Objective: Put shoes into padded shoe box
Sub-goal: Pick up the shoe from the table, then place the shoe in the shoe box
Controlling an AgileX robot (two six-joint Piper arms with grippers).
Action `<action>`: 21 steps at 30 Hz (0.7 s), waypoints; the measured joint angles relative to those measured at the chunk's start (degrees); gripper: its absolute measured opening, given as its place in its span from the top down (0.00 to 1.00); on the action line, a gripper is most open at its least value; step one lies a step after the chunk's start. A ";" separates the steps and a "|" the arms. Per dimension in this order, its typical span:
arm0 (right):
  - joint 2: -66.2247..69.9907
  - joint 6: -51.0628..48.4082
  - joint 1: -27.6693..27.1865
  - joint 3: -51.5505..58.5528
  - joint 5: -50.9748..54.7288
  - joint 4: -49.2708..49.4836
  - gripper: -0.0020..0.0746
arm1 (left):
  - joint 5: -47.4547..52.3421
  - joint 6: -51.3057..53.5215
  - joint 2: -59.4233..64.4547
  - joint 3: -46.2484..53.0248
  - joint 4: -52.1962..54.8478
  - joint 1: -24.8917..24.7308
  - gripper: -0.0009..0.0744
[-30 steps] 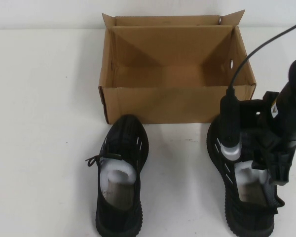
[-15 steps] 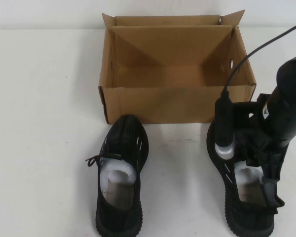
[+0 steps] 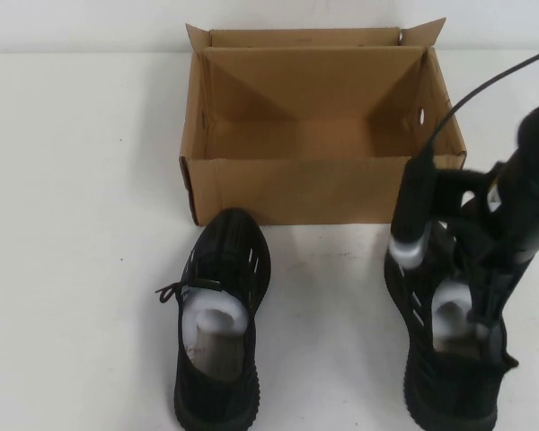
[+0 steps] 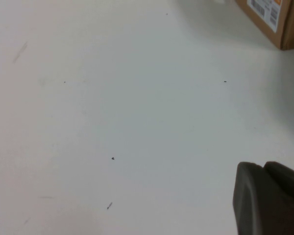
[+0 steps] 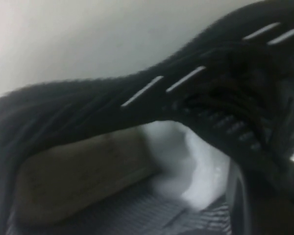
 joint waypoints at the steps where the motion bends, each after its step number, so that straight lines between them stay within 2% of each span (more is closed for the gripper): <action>1: -1.13 3.44 0.03 0.00 0.00 -0.39 0.98 | 0.00 0.00 0.00 0.00 0.00 0.00 0.99; 10: -6.55 44.52 0.03 0.00 1.98 0.41 0.98 | 0.00 0.00 0.00 0.00 0.00 0.00 0.99; 17: -6.55 63.20 1.13 -0.09 -2.42 -0.68 0.98 | 0.00 0.00 0.00 0.00 0.00 0.00 0.99; 21: -6.55 65.54 1.13 -0.09 -5.82 -1.28 0.98 | 0.00 0.00 0.00 0.00 0.00 0.00 0.99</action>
